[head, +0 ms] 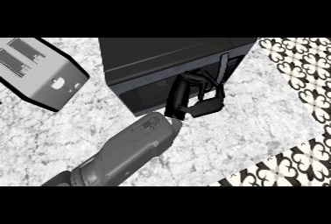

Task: Pick up the milk, place it into the microwave and close the microwave

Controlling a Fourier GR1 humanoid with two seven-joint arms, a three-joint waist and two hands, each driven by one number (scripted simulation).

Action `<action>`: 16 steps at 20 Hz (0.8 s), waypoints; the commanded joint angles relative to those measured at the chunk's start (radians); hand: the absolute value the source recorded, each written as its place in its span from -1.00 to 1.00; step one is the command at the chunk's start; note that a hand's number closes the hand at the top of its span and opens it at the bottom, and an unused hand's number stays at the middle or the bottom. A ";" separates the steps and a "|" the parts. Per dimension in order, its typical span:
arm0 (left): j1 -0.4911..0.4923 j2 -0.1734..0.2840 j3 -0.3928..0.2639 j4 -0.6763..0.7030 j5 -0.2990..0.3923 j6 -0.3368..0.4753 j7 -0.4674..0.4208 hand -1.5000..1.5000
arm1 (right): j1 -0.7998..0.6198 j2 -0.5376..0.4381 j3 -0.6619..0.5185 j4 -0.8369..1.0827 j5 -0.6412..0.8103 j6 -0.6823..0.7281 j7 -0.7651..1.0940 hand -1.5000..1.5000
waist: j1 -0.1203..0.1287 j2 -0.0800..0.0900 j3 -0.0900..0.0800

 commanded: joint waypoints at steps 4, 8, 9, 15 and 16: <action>-0.051 0.000 0.023 0.067 0.050 -0.018 -0.050 1.00 | -0.022 -0.025 -0.009 -0.014 -0.041 -0.002 0.021 -1.00 | -0.022 0.010 0.000; -0.038 0.000 0.020 0.081 0.074 -0.029 -0.085 1.00 | -0.028 -0.029 -0.010 -0.022 -0.061 -0.007 0.029 -1.00 | -0.024 0.013 0.000; -0.053 0.000 0.026 0.089 0.074 -0.025 -0.087 1.00 | -0.025 -0.041 -0.021 -0.008 -0.066 0.002 0.031 -1.00 | -0.027 0.012 0.002; -0.069 0.000 0.019 0.097 0.105 -0.030 -0.118 1.00 | -0.036 -0.060 -0.031 -0.008 -0.102 -0.001 0.048 -1.00 | -0.033 0.010 0.003; -0.052 0.000 0.019 0.109 0.107 -0.032 -0.131 1.00 | -0.038 -0.068 -0.040 -0.006 -0.108 0.001 0.050 -1.00 | -0.031 0.014 0.003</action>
